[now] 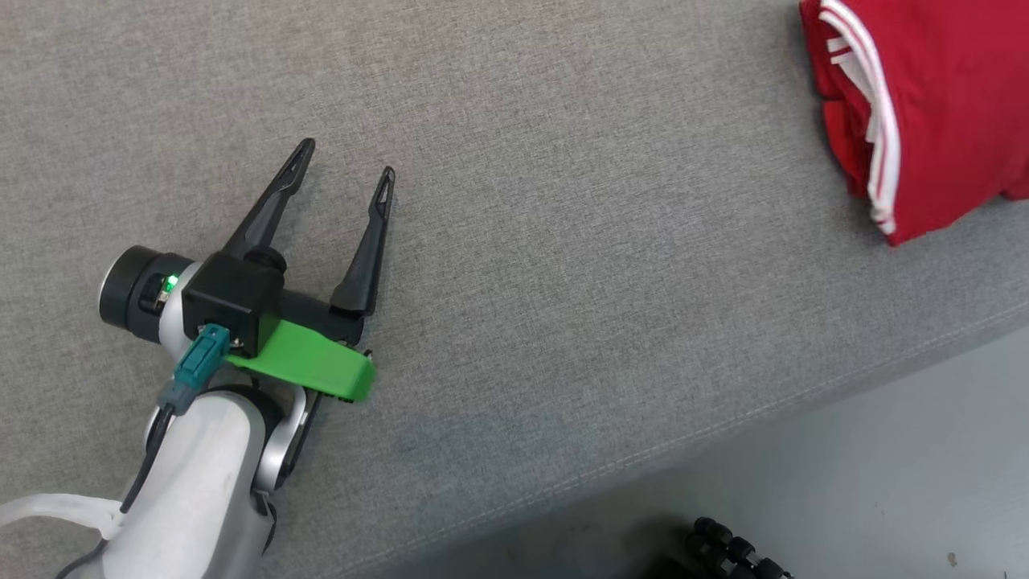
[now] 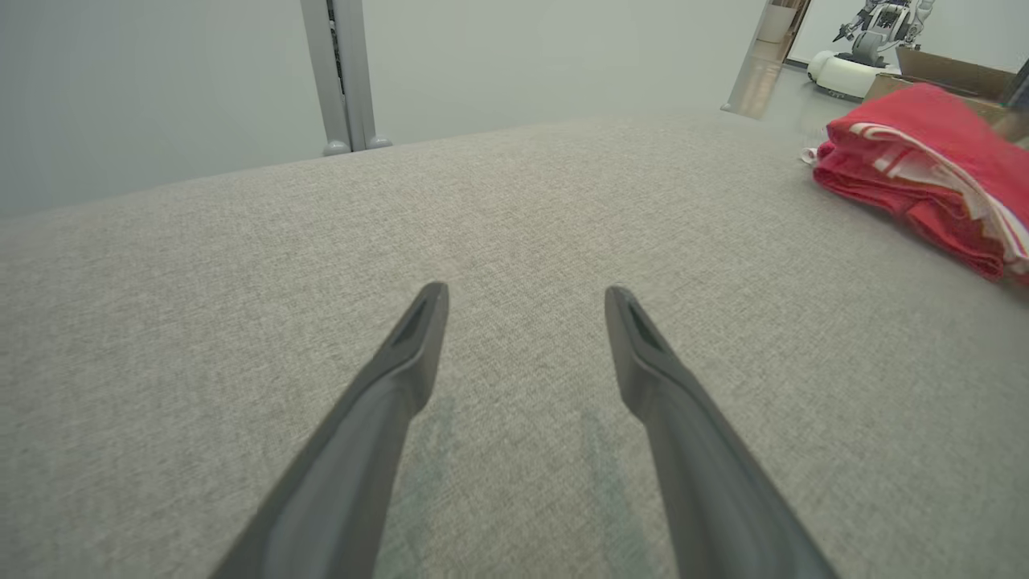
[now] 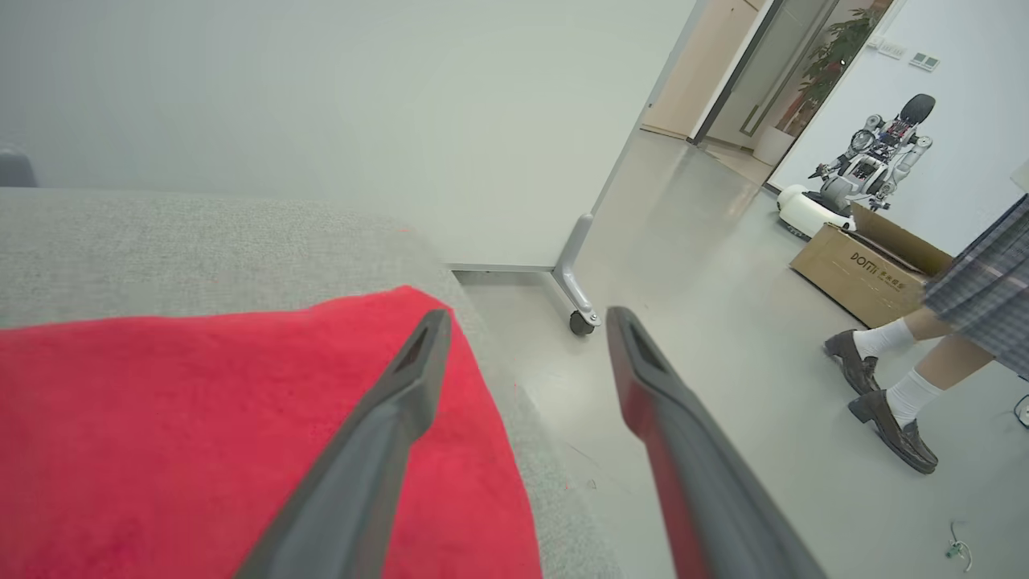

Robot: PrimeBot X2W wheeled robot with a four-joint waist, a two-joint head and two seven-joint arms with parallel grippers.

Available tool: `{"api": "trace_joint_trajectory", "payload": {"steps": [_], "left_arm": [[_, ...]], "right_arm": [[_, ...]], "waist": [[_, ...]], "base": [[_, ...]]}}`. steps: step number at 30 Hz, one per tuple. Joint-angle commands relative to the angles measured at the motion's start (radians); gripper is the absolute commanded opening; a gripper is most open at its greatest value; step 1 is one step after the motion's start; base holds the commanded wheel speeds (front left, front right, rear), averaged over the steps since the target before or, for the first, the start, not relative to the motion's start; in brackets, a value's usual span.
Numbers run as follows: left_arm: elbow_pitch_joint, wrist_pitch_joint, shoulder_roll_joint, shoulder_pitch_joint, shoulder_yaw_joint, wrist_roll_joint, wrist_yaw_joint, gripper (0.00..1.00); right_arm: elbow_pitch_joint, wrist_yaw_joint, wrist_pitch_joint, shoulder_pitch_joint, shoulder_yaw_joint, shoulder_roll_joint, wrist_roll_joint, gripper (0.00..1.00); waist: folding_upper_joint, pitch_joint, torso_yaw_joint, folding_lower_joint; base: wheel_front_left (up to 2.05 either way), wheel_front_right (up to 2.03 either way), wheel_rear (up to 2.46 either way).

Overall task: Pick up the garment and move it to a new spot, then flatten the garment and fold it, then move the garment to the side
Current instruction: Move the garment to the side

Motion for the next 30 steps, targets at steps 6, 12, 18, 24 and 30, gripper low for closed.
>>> {"api": "trace_joint_trajectory", "payload": {"steps": [6,12,18,24,30], "left_arm": [[0.002,-0.009,0.010,-0.014,0.008,-0.007,0.008,1.00],[0.020,-0.044,0.002,-0.001,0.021,-0.024,0.021,1.00],[0.040,-0.097,-0.012,0.026,0.054,-0.051,0.047,1.00],[0.060,-0.140,-0.018,0.068,0.105,-0.080,0.081,1.00],[0.068,-0.166,-0.027,0.125,0.152,-0.104,0.114,1.00]], "right_arm": [[0.028,-0.002,-0.026,-0.033,-0.019,0.030,-0.031,1.00],[-0.186,-0.002,-0.026,0.045,-0.030,0.111,-0.035,1.00],[-0.400,-0.002,-0.026,0.174,0.010,0.200,-0.044,1.00],[-0.548,-0.002,-0.002,0.285,0.082,0.278,-0.042,1.00],[-0.619,-0.002,0.028,0.400,0.149,0.341,-0.061,1.00]], "waist": [[-0.0001,0.007,0.010,-0.0001],[-0.0001,-0.043,0.035,-0.0001],[-0.0001,-0.118,0.092,-0.0001],[-0.0001,-0.190,0.159,-0.0001],[-0.0001,-0.262,0.229,-0.0001]], "base": [[0.00,0.00,0.00],[0.00,0.00,0.00],[0.00,0.00,0.00],[0.00,0.00,0.00],[0.00,0.00,0.00]]}}
